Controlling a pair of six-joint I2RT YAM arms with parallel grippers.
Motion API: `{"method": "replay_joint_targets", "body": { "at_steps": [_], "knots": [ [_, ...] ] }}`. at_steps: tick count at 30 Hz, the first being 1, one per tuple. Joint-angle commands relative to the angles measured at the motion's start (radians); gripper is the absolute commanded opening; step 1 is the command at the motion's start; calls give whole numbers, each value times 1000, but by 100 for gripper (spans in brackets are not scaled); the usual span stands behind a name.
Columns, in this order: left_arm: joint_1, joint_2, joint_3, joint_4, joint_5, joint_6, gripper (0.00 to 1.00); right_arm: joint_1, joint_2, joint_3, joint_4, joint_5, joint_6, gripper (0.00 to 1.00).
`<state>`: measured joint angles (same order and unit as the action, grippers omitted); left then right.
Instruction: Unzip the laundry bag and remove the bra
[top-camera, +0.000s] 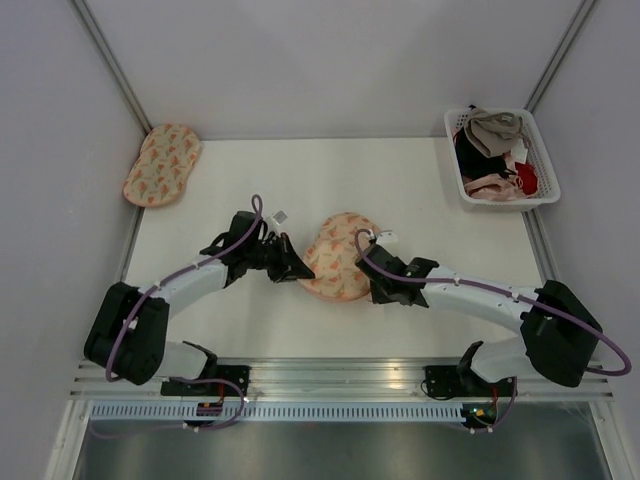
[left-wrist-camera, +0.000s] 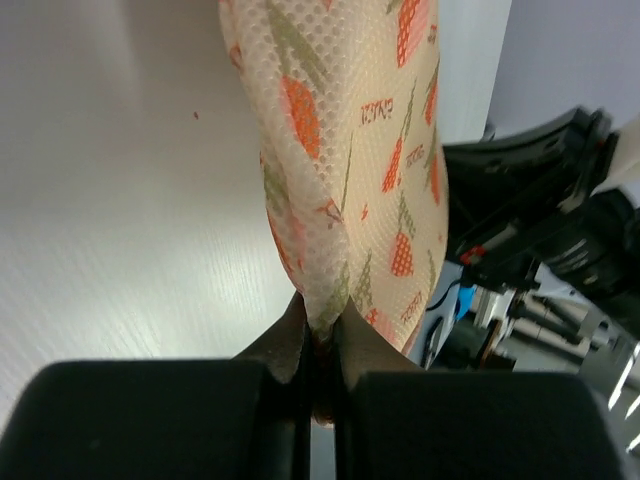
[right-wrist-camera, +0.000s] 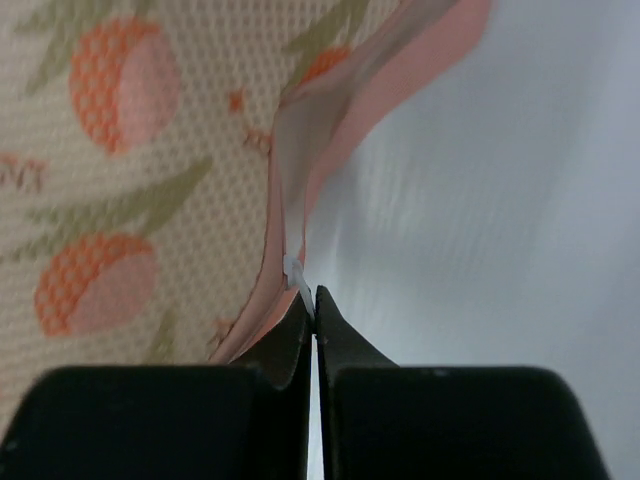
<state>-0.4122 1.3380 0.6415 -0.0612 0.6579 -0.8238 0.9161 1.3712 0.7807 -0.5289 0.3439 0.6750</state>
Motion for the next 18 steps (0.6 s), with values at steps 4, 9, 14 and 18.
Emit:
{"method": "replay_joint_targets", "body": {
  "at_steps": [4, 9, 14, 18],
  "knots": [
    [4, 176, 151, -120, 224, 348, 19, -105, 32, 89, -43, 70, -106, 0],
    [6, 225, 268, -123, -13, 301, 100, -105, 42, 69, 13, -46, -129, 0],
    [6, 57, 230, -204, -268, 128, 100, -99, 25, 48, 49, -126, -138, 0],
    [-26, -169, 75, -190, -267, -33, 100, -74, -3, 17, 177, -413, -163, 0]
  ]
}}
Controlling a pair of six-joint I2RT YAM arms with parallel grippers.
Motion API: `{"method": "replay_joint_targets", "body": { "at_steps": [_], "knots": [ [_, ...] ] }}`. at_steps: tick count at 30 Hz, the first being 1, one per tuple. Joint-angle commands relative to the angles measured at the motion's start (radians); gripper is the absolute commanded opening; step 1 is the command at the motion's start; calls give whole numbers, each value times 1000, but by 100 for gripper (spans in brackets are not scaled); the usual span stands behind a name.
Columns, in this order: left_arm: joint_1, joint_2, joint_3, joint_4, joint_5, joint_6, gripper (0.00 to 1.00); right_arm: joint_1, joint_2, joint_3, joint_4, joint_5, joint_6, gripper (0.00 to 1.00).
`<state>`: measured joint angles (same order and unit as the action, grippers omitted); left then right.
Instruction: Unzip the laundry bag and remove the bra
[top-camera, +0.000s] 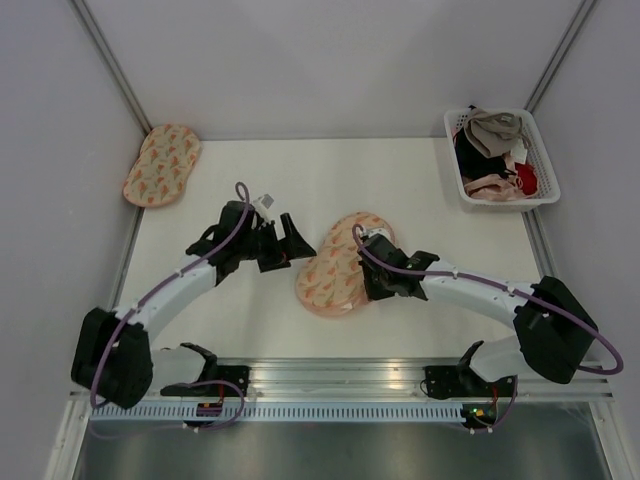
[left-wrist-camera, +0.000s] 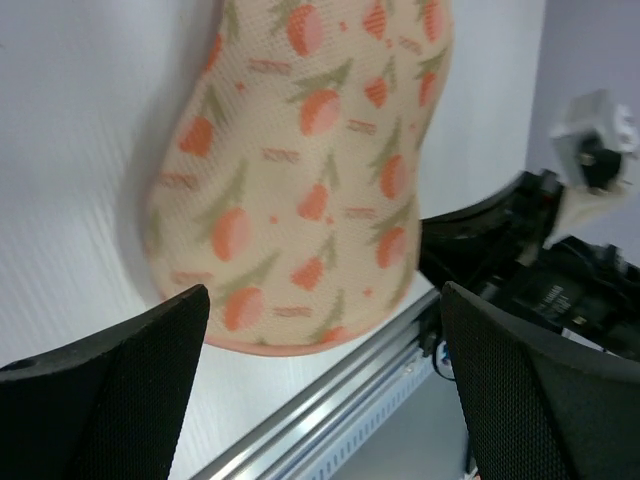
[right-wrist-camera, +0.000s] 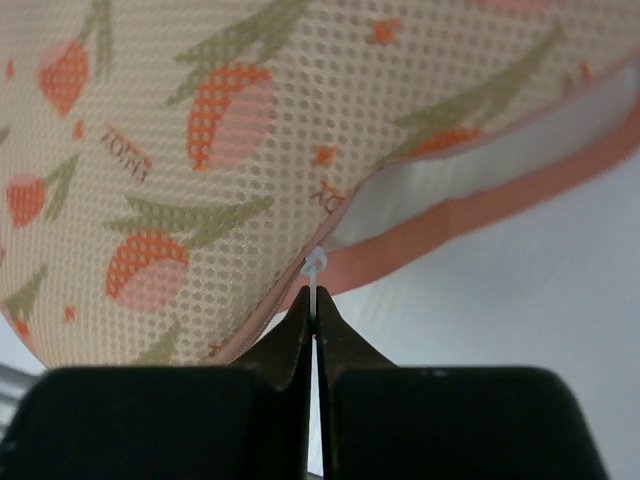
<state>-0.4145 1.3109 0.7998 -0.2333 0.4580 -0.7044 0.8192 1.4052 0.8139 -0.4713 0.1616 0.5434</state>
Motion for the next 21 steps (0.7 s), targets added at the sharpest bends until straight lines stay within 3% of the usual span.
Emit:
{"method": "replay_joint_targets", "body": {
  "at_steps": [1, 4, 6, 10, 15, 19, 21],
  "knots": [
    [-27, -212, -114, -18, -33, -176, 100, 29, -41, -21, 155, -288, -31, 0],
    [-35, -307, -250, 20, 25, -295, 100, 84, -38, -21, 285, -475, -7, 0],
    [-52, -396, -362, 69, 42, -422, 100, 129, -11, -7, 354, -508, 9, 1],
    [-99, -502, -488, 172, -2, -572, 100, 202, 99, 45, 369, -476, 16, 1],
    [-112, -523, -496, 192, -1, -651, 100, 247, 155, 88, 364, -406, 18, 1],
    [-127, -553, -473, 186, 37, -673, 100, 259, 169, 103, 318, -285, 7, 1],
    [-127, -587, -464, 91, 15, -658, 100, 261, 164, 102, 290, -197, 16, 0]
  ]
}}
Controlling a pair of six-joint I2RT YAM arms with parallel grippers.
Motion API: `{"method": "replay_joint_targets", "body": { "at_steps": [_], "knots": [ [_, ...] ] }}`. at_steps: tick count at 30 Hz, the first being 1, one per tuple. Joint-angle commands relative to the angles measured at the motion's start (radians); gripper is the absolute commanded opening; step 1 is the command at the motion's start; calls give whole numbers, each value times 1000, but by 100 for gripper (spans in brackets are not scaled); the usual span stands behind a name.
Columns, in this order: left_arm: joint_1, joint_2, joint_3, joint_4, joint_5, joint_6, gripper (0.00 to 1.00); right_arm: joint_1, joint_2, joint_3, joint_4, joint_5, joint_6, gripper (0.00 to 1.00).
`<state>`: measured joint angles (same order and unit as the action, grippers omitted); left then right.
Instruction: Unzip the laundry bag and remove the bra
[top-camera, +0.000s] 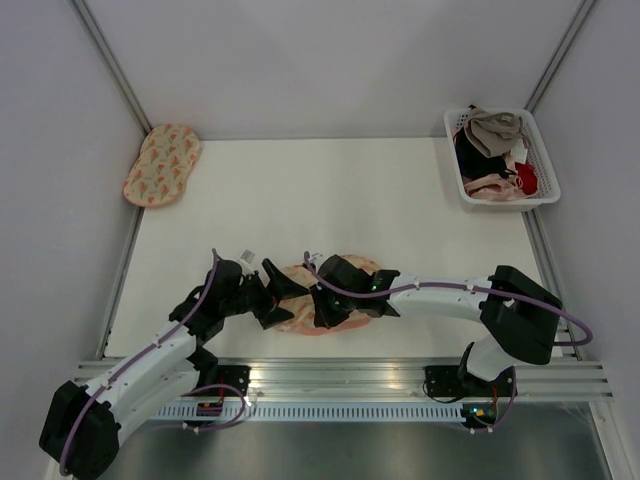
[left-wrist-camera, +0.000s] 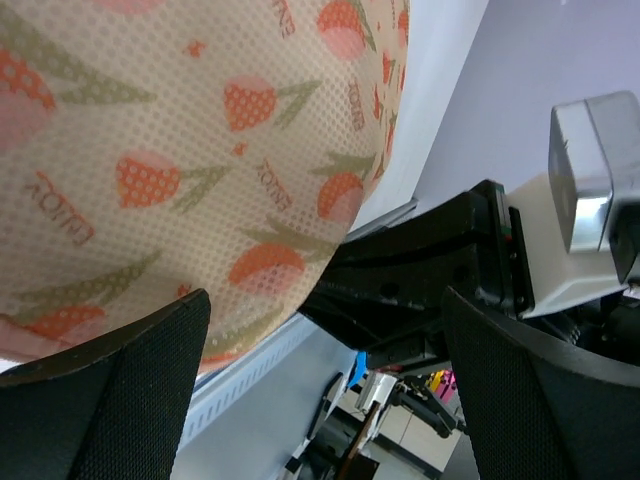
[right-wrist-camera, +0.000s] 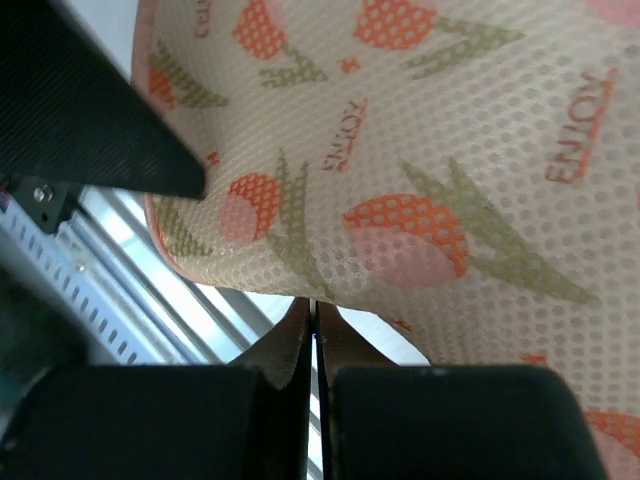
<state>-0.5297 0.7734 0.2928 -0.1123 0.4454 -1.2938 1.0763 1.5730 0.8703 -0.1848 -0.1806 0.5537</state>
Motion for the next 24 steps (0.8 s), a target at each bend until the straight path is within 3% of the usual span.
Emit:
{"method": "replay_joint_targets", "body": {
  "at_steps": [1, 6, 12, 24],
  "knots": [
    [-13, -90, 49, -82, -25, -61, 100, 4, -7, 42, -2, 165, 15, 0],
    [-12, -236, -15, -203, -89, -156, 100, 2, -48, 15, -13, 329, 67, 0],
    [-16, -368, -20, -325, -157, -206, 99, 4, -41, 18, 50, 313, 83, 0],
    [-42, -163, -52, -176, -250, -266, 100, 4, -76, 2, 153, 193, 64, 1]
  ]
}}
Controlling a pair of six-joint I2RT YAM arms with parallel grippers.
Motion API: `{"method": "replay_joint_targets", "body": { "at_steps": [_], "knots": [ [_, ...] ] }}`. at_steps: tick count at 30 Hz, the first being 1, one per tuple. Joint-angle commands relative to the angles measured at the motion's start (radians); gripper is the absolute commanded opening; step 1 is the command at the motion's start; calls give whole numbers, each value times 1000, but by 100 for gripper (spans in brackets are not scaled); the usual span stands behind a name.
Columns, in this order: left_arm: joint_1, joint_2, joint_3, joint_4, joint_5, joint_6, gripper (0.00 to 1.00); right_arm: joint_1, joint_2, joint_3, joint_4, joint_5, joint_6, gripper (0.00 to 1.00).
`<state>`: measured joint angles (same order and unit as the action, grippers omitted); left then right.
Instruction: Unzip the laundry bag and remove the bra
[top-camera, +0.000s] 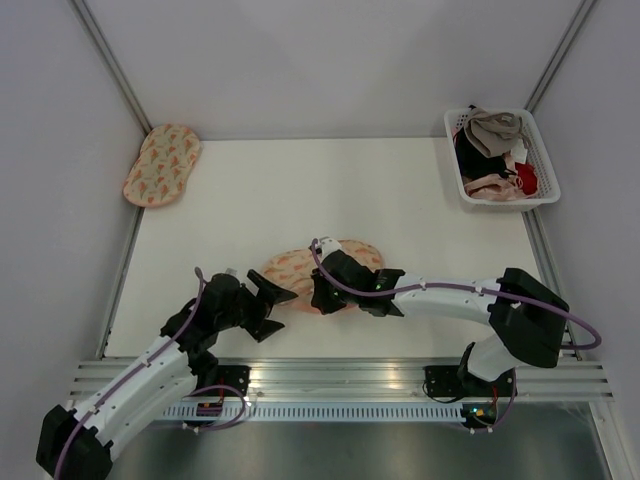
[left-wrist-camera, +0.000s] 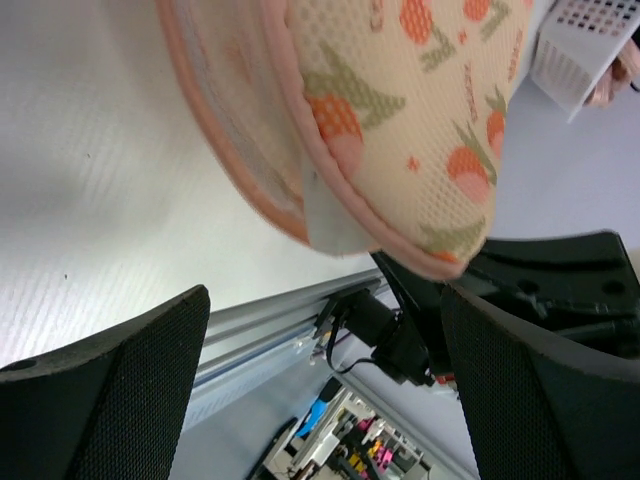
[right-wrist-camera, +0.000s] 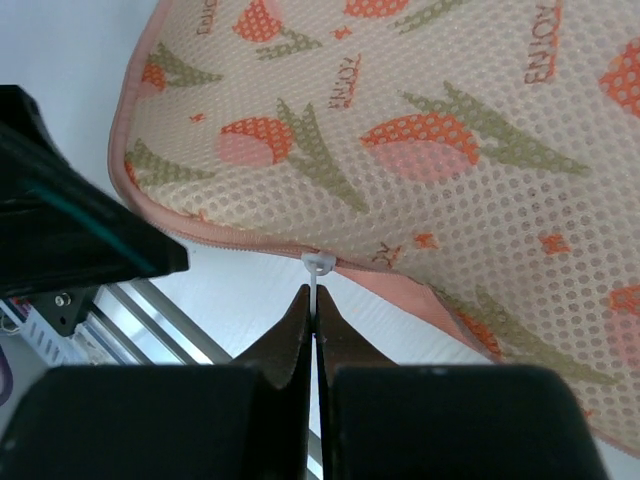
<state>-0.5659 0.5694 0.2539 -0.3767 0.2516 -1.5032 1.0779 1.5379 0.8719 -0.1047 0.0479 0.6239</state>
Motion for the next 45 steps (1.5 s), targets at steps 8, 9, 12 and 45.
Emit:
{"method": "replay_joint_targets", "body": {
  "at_steps": [8, 9, 12, 45],
  "knots": [
    [-8, 216, -4, 292, -179, -88, 100, 4, -70, -24, 85, -92, -18, 0],
    [-8, 236, 8, 309, -187, -89, 100, 4, -79, -27, 85, -98, -19, 1],
    [-8, 287, 39, 343, -232, -80, 100, 5, -97, -53, 88, -123, -20, 0],
    [373, 926, 476, 383, 278, 754, 2, -177, 48, -24, -466, 289, 10, 0]
  ]
}}
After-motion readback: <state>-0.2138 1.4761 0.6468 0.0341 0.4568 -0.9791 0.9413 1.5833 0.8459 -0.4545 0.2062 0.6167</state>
